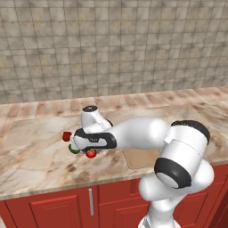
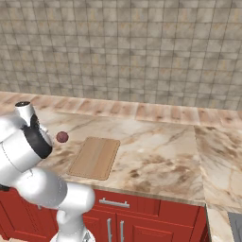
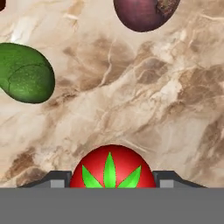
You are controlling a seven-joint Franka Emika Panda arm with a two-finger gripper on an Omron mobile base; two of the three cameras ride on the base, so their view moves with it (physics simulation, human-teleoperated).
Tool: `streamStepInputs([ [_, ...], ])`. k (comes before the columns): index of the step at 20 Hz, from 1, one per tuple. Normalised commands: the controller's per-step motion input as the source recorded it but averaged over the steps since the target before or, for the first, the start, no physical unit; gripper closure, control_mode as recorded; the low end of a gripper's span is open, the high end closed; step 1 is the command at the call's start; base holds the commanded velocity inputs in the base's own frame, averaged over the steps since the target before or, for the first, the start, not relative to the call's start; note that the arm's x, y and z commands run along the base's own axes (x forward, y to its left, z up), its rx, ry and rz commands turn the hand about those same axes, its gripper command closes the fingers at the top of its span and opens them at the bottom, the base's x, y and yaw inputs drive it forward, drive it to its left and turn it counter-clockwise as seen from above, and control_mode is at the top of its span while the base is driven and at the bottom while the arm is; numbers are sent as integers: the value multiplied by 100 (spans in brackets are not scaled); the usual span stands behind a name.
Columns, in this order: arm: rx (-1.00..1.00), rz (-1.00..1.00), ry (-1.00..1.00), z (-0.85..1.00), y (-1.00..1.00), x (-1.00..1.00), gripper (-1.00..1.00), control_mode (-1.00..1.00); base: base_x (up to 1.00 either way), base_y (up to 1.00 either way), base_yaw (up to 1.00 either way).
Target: Place the avocado, onion, tomato, and bell pepper on the cutting board.
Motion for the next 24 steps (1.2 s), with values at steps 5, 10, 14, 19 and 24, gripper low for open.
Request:
streamStepInputs([
  [5, -5, -16, -1, 52, -56, 0, 100, -100, 0, 0, 0],
  [10, -6, -15, 0, 23, -79, 5, 100, -100, 0, 0, 0],
  [14, -5, -13, -2, 5, -89, 9, 100, -100, 0, 0, 0],
  [19, 0, -12, -5, 0, -100, 8, 100, -100, 0, 0, 0],
  [24, 0, -11, -7, -5, -100, 16, 100, -100, 0, 0, 0],
])
